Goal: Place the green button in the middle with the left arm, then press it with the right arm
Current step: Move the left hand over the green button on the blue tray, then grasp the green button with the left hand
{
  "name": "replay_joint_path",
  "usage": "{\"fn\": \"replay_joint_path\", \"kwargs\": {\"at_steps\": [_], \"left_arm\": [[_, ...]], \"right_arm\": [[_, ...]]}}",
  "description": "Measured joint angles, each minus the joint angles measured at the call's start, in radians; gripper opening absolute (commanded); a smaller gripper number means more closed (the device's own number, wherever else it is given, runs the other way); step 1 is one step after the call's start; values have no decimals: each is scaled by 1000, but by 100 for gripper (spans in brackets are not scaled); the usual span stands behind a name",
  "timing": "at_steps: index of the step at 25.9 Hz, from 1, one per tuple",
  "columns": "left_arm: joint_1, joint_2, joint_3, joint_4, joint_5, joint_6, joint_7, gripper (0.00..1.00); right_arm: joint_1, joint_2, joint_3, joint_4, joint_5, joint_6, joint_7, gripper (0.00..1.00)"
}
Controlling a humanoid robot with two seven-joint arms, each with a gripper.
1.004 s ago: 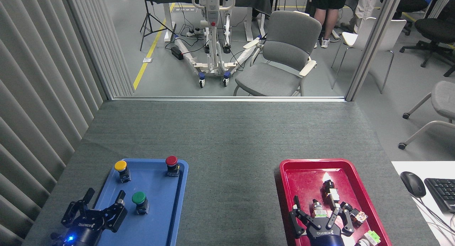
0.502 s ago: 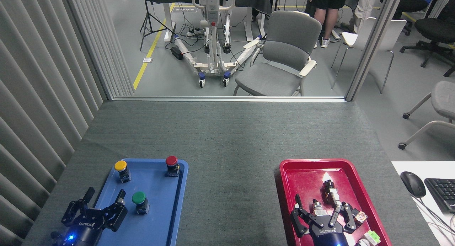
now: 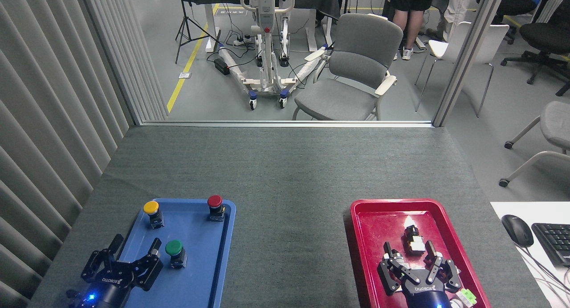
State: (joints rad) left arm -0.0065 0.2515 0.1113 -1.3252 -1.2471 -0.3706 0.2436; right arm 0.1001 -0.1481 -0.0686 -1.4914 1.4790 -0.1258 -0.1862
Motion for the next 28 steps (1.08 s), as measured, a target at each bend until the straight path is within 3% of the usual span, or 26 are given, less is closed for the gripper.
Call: {"fn": "replay_joint_path", "kwargs": {"at_steps": [19,28], "left_arm": [[3,-6,0,3,0,7,6,100],[0,-59,-39,89,-143,95,19,100]], "right_arm": [[3,-4,-7,0,-2,-3,15,100],[2,-11,-7,1,-2,-4,18,100]]}}
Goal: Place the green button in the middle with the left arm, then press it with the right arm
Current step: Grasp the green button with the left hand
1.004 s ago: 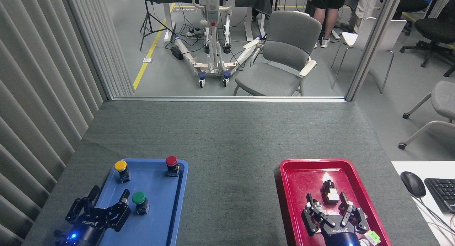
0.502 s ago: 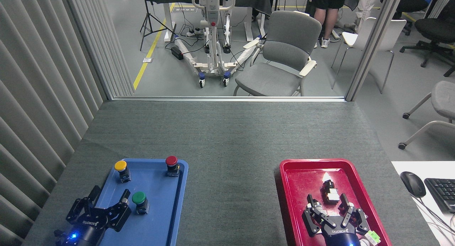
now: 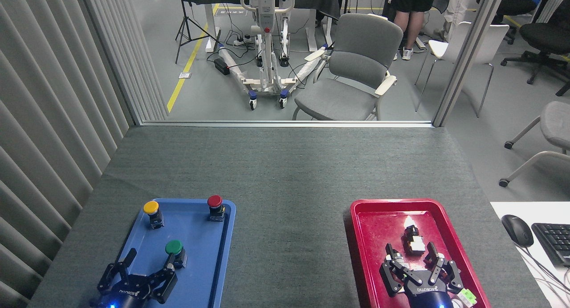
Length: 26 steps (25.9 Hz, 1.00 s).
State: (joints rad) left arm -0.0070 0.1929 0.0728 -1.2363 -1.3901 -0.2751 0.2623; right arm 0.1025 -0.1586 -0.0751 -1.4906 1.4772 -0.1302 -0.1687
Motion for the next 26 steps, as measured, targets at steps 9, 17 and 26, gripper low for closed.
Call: {"fn": "replay_joint_path", "kwargs": {"at_steps": [9,17,26], "left_arm": [[-29,-25,-16,69,-11,17,9,100],[-124,-41,-47,225,-11,9,11,100],[-171,-33,-69,311,-18,-3,15,13]], "right_arm": [[-2,3,1,2,1,-1,1,100],[-3,4,1,3,0,0,-1,100],[-5,13,2,1,1,3,-2,100]]}}
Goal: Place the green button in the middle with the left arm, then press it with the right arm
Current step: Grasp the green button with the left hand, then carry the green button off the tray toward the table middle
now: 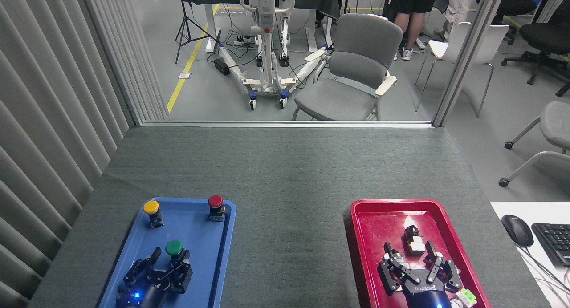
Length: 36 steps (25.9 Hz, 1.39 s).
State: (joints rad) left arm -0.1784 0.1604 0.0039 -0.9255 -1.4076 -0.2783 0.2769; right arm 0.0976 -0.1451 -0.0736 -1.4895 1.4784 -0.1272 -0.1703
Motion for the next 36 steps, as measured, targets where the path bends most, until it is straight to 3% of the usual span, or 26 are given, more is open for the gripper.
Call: {"fn": "replay_joint_path", "kwargs": {"at_steps": [3,11,17,22,29,36], "left_arm": [[4,19,-7,5,-5,-23,-8,0],[-1,60,-10,-14,-7,-172,-11,0],[-5,50,-40,-100,-6,-205,-4,0],[-74,-16,-166,-117,-16,-188,-10,0],[-206,-150,-319,49,-93,-123,-20,0],[-246,-223,-424,190,-118,-43,-15,5]], "right_arm": [[0,0,0,0,0,2,0,100],[-11,-6,0,0,-1,1,-1,100],[-9,-6,0,1,-1,-2,-4,100],[-7,0,0,2,-1,1,-2,100],[-7,-1,0,4,-1,3,0,100],[-9,1,1,6,-1,2,3,100]]}}
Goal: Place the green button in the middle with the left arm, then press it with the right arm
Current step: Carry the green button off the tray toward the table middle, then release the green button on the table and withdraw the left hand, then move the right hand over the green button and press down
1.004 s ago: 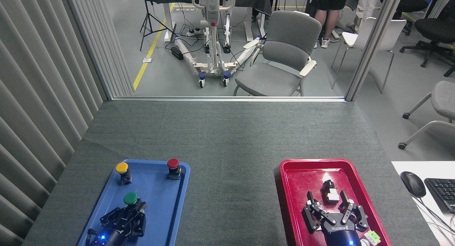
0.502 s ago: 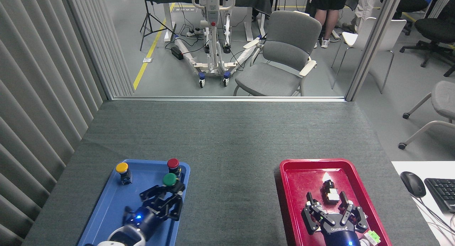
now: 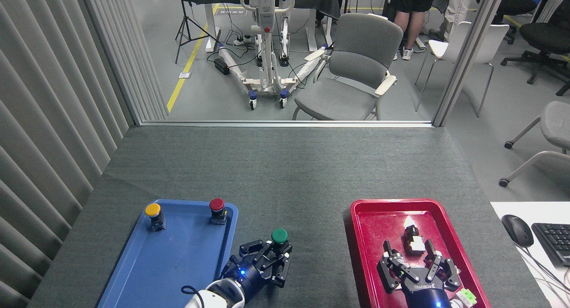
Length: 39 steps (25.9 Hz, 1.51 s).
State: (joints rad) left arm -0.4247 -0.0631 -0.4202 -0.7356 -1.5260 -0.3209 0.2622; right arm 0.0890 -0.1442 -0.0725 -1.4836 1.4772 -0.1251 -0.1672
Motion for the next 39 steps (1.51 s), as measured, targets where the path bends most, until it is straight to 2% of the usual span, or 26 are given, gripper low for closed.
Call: {"fn": "replay_joint_path", "kwargs": {"at_steps": [3,4,5,7,8,12,15,17,19,22,23,24,28,31,35,39], "left_arm": [[-3,-19,-33,19,-1,26,4,20],[-4,-23,-37,21,-1,34,8,30],[-4,-26,-41,23,-1,36,9,47],[-2,-32,-44,25,3,42,12,96],[-1,-34,-44,25,7,48,16,100],[5,-40,-42,18,21,61,24,100],[7,-40,-40,9,24,62,24,100],[13,-36,-39,-13,26,63,20,100],[31,-23,-35,-68,30,61,15,100],[82,42,-10,-219,62,63,-13,100],[99,65,1,-271,80,64,-28,100],[119,91,13,-328,103,64,-46,100],[203,178,93,-509,168,72,-77,100],[273,204,197,-604,184,80,-85,100],[337,229,313,-656,189,86,-92,100],[358,249,392,-630,189,88,-86,100]], "right_arm": [[0,0,1,3,0,0,-1,100],[0,0,2,3,0,-1,-2,100],[0,0,2,4,0,-1,-2,100],[1,0,3,4,0,-1,-3,100],[1,0,3,4,0,-1,-3,100],[0,0,4,5,0,-3,-4,100],[-1,1,7,5,0,-3,-4,93],[0,1,10,5,0,-5,-5,78],[1,2,12,5,0,-17,-5,55],[1,2,13,5,0,-62,-5,17],[1,2,14,5,0,-84,-5,7],[1,1,16,5,0,-104,-5,0],[1,0,52,5,3,-158,-10,0],[-12,0,97,5,6,-163,-11,0],[-48,6,173,13,9,-130,-13,0],[-109,13,269,62,8,-62,-13,0]]}}
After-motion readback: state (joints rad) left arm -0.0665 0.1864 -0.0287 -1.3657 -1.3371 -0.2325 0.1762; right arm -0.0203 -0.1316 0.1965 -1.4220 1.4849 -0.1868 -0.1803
